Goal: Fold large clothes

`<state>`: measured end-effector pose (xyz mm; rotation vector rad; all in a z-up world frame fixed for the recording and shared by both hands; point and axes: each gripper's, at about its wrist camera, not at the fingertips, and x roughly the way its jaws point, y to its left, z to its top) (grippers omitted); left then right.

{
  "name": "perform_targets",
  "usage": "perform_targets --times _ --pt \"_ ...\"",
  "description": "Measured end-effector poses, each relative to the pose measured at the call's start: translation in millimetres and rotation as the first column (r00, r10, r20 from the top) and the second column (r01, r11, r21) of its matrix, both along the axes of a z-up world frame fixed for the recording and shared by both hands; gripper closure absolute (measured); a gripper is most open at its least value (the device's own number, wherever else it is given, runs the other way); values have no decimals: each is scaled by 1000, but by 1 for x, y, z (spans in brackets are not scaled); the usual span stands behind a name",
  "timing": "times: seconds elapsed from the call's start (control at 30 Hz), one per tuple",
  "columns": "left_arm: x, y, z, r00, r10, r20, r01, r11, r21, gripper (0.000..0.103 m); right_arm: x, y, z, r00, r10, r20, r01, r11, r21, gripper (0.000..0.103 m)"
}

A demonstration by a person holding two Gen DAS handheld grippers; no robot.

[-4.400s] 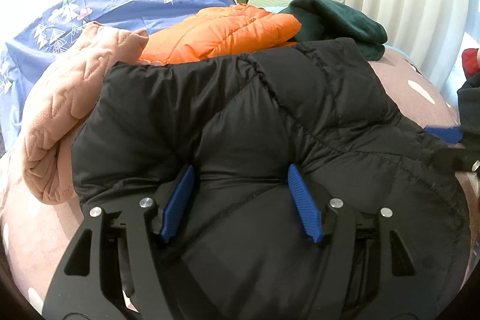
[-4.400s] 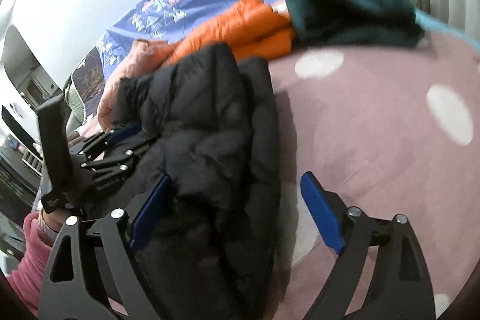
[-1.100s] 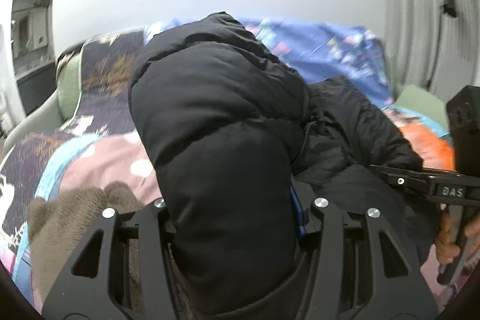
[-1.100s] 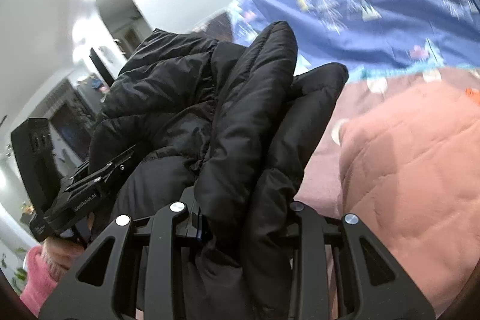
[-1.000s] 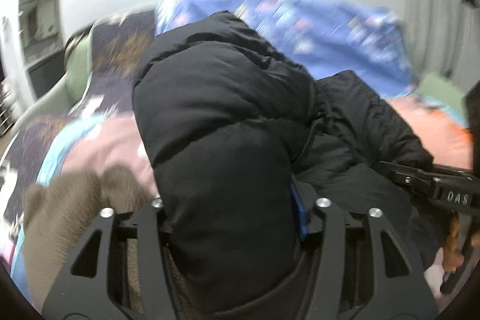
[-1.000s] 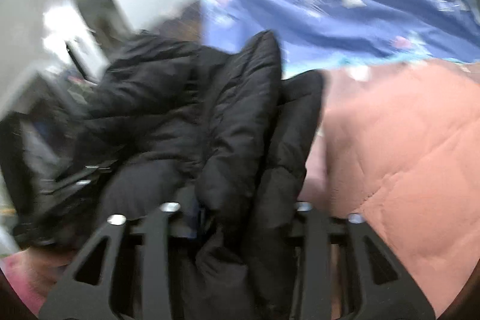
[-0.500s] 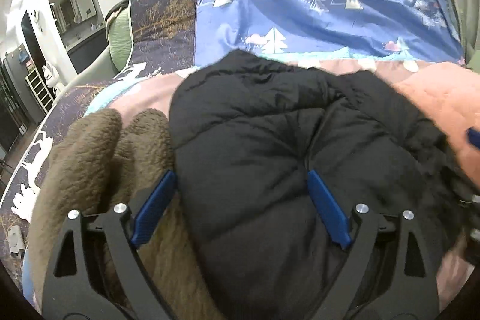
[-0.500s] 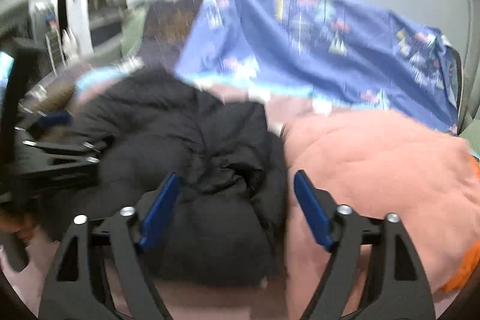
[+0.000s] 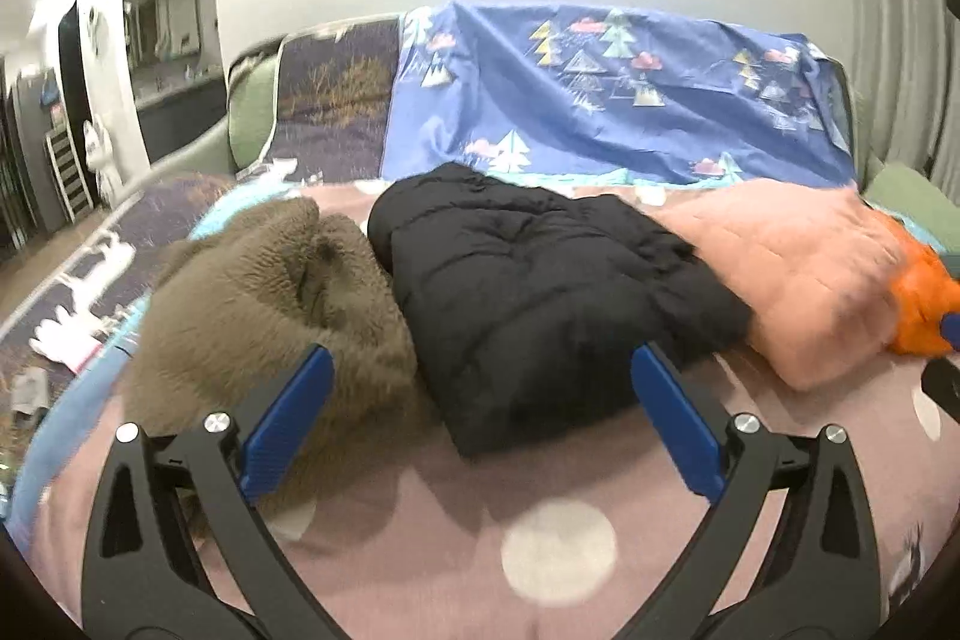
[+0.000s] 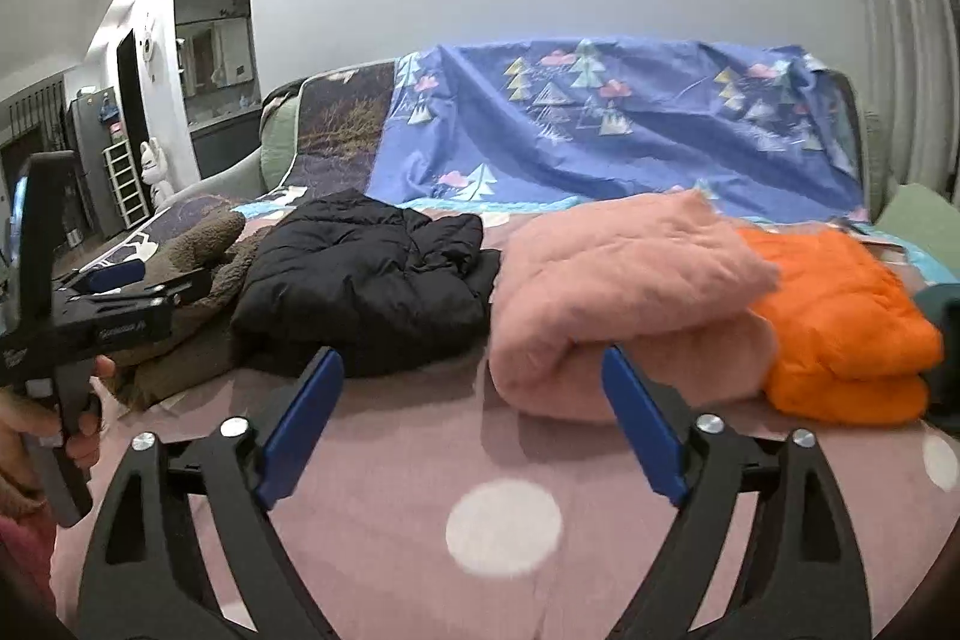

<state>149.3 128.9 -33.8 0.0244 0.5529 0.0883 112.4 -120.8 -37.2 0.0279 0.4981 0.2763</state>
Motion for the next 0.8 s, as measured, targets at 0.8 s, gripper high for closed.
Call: perform_targets --times 0.8 --pt "-182 -104 20 984 -156 87 151 987 59 2 -142 -40 23 968 -250 7 250 966 -59 2"
